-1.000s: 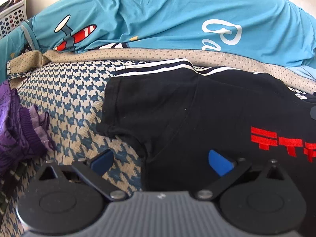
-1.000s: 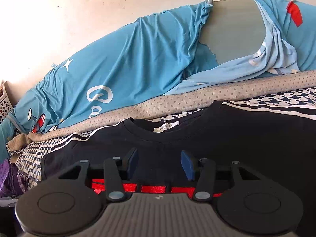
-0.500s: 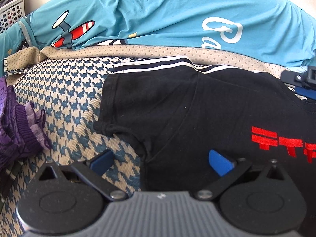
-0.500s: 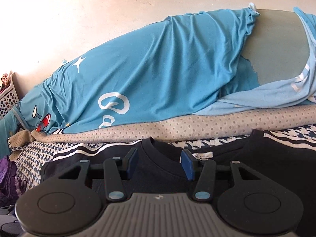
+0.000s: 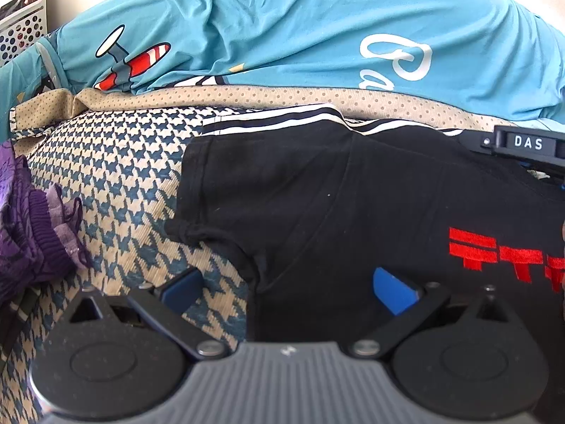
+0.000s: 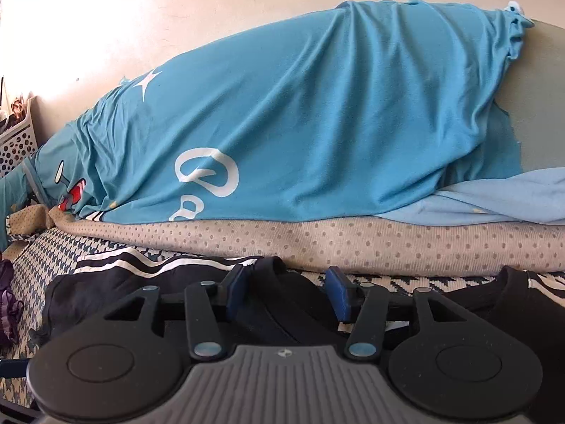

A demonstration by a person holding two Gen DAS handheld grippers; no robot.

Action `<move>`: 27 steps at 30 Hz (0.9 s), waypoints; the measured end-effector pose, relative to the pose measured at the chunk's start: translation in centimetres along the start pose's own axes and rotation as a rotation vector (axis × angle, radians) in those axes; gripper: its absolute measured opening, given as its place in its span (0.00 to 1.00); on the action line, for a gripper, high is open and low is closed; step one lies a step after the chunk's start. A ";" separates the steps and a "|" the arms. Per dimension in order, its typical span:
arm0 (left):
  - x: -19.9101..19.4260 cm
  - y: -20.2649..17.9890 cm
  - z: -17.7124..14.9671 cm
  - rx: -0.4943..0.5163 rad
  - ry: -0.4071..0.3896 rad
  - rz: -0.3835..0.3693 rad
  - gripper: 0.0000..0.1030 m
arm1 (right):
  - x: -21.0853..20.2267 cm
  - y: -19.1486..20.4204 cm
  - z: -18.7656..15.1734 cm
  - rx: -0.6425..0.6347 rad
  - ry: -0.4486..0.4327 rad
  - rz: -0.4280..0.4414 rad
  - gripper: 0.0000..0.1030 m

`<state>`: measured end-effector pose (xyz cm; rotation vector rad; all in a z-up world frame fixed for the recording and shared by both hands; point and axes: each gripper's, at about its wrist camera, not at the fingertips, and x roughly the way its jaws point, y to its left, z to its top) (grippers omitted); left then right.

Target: Fold clothes

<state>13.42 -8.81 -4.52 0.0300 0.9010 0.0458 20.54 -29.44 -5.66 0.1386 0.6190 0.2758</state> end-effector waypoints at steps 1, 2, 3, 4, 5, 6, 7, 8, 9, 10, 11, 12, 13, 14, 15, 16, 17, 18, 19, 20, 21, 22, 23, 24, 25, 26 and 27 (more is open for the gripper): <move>0.0 0.0 0.0 0.000 -0.001 0.000 1.00 | 0.1 0.4 -0.1 -0.025 0.004 -0.002 0.40; 0.0 0.0 0.0 0.000 -0.002 0.001 1.00 | 0.3 0.9 -0.3 -0.061 0.005 -0.019 0.37; 0.0 0.0 0.0 0.001 -0.003 0.002 1.00 | 0.4 1.4 -0.4 -0.097 0.007 -0.036 0.32; 0.0 -0.1 -0.1 0.002 -0.004 0.002 1.00 | 0.5 1.9 -0.6 -0.129 0.006 -0.051 0.31; -0.1 -0.1 -0.1 0.002 -0.006 0.002 1.00 | 0.6 2.2 -0.6 -0.147 0.004 -0.056 0.26; -0.1 -0.1 -0.1 0.003 -0.008 0.003 1.00 | 0.6 2.3 -0.6 -0.151 -0.009 -0.059 0.21; -0.1 -0.1 -0.1 0.003 -0.010 0.003 1.00 | 0.4 2.3 -0.6 -0.151 -0.028 -0.063 0.20; -0.1 -0.1 -0.1 0.004 -0.011 0.003 1.00 | 0.2 2.4 -0.6 -0.151 -0.048 -0.067 0.16; -0.1 -0.1 -0.2 0.003 -0.011 0.003 1.00 | 0.1 2.5 -0.6 -0.151 -0.067 -0.072 0.13; -0.1 -0.1 -0.2 0.003 -0.011 0.003 1.00 | -0.1 2.5 -0.6 -0.151 -0.087 -0.076 0.13; -0.1 -0.1 -0.2 0.003 -0.011 0.003 1.00 | -0.3 2.6 -0.6 -0.151 -0.106 -0.080 0.13; 0.0 -0.1 -0.2 0.005 -0.012 0.004 1.00 | -0.4 2.6 -0.6 -0.151 -0.126 -0.084 0.13; 0.0 -0.1 -0.2 0.006 -0.014 0.004 1.00 | -0.6 2.7 -0.6 -0.151 -0.145 -0.088 0.13; 0.0 -0.1 -0.2 0.007 -0.015 0.005 1.00 | -0.8 2.7 -0.6 -0.151 -0.165 -0.092 0.13; 0.0 -0.1 -0.2 0.008 -0.016 0.005 1.00 | -0.8 2.8 -0.7 -0.152 -0.176 -0.099 0.13; 0.0 -0.1 -0.2 0.009 -0.017 0.006 1.00 | -0.7 2.6 -0.7 -0.142 -0.173 -0.101 0.13; 0.0 -0.1 -0.2 0.009 -0.018 0.007 1.00 | -0.6 2.2 -0.7 -0.123 -0.166 -0.099 0.15; -0.1 -0.1 -0.2 0.010 -0.020 0.008 1.00 | -0.5 1.9 -0.7 -0.105 -0.159 -0.097 0.16; -0.1 -0.2 -0.2 0.010 -0.021 0.008 1.00 | -0.4 1.6 -0.7 -0.086 -0.152 -0.094 0.16; -0.1 -0.2 -0.2 0.009 -0.021 0.009 1.00 | -0.3 1.3 -0.7 -0.068 -0.144 -0.092 0.20; -0.1 -0.2 -0.2 0.008 -0.021 0.009 1.00 | -0.3 0.9 -0.7 -0.049 -0.137 -0.090 0.28; -0.1 -0.2 -0.2 0.008 -0.021 0.010 1.00 | -0.2 0.6 -0.6 -0.030 -0.129 -0.087 0.32; 0.0 -0.2 -0.2 0.007 -0.021 0.010 1.00 | -0.1 0.3 -0.6 -0.012 -0.122 -0.085 0.40; 0.0 -0.2 -0.2 0.006 -0.022 0.011 1.00 | -0.4 -0.1 -0.6 0.014 -0.130 -0.081 0.45; 0.0 -0.2 -0.1 0.005 -0.022 0.011 1.00 | -1.0 -0.7 -0.6 0.044 -0.147 -0.076 0.48; 0.0 -0.2 -0.1 0.005 -0.022 0.012 1.00 | -1.5 -1.2 -0.4 0.072 -0.153 -0.068 0.50; 0.0 -0.2 -0.2 0.004 -0.022 0.011 1.00 | -1.9 -1.7 0.0 0.095 -0.146 -0.057 0.50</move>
